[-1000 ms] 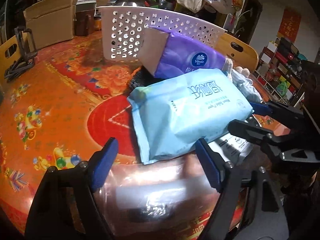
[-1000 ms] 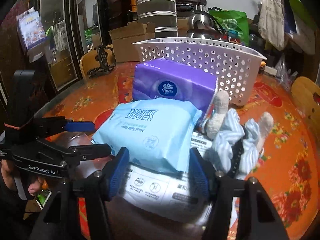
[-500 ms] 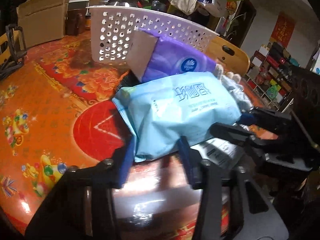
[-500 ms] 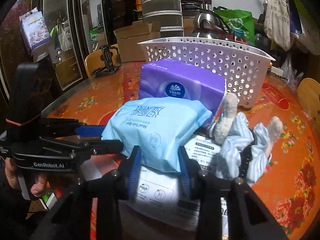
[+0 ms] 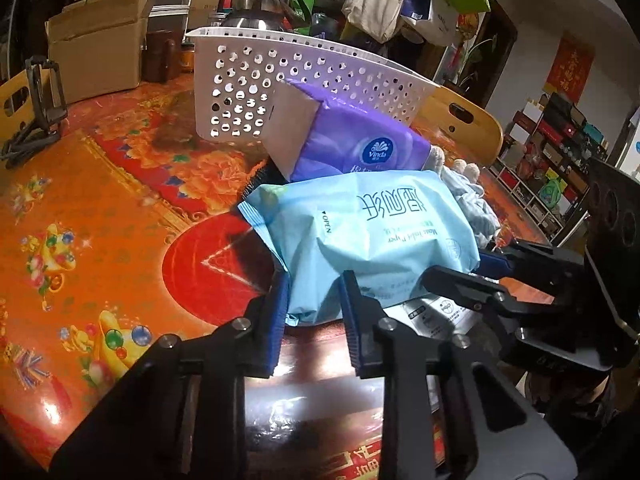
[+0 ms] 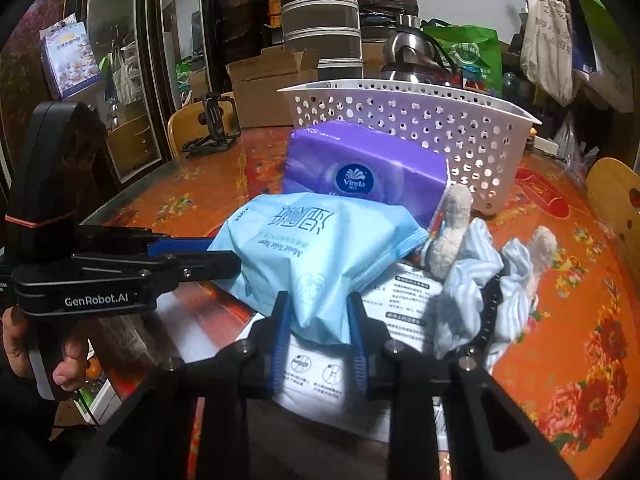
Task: Organize soft objects
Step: 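Close both tools on the light-blue wet-wipes pack, then lift the wet-wipes pack into the white basket and open both tools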
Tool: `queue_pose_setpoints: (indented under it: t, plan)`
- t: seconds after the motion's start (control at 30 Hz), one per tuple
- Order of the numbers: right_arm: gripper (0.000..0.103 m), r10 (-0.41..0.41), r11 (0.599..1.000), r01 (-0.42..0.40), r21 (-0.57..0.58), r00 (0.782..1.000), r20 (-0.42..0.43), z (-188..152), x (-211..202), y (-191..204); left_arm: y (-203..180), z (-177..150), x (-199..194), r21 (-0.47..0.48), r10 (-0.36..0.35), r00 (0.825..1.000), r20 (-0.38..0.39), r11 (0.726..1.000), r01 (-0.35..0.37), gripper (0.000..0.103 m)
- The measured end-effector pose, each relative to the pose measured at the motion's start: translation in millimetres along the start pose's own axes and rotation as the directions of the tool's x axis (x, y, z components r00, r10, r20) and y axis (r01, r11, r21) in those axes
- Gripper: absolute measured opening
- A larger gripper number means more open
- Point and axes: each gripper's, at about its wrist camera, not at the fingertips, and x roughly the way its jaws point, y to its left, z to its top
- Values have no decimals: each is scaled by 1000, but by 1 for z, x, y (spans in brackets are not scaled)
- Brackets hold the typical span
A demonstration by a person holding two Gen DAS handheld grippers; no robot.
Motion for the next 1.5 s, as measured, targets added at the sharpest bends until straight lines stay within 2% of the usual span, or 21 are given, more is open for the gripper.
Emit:
queue_pose_setpoints:
  t: [0.43,0.73,1.0,1.17,1.37,1.47,1.5]
  plan:
    - [25,-6,1000,7,-21,998,66,13,-26,8,-7,6,-26,10,12,998,59,1000,-12,23]
    - [25,-31,998,39,-55,990,140,49,-49,6,-18,36,-57,31,16,992,128,999,-20,23]
    - [25,-33,998,44,-52,980,197,104,-55,-15,-31,94,-72,67,26,982,188,997,-39,23]
    - [25,-14,999,21,-32,974,224,150,-50,-41,-37,151,-75,93,51,974,222,993,-73,23]
    - [25,15,1000,-18,15,980,201,187,-23,-79,-32,222,-51,87,59,978,200,993,-78,23]
    - [24,37,998,-44,33,982,187,197,-6,-94,-26,249,-26,79,62,984,170,994,-76,19]
    - [24,44,998,-49,25,984,172,200,3,-95,-23,256,-15,74,56,987,150,995,-68,8]
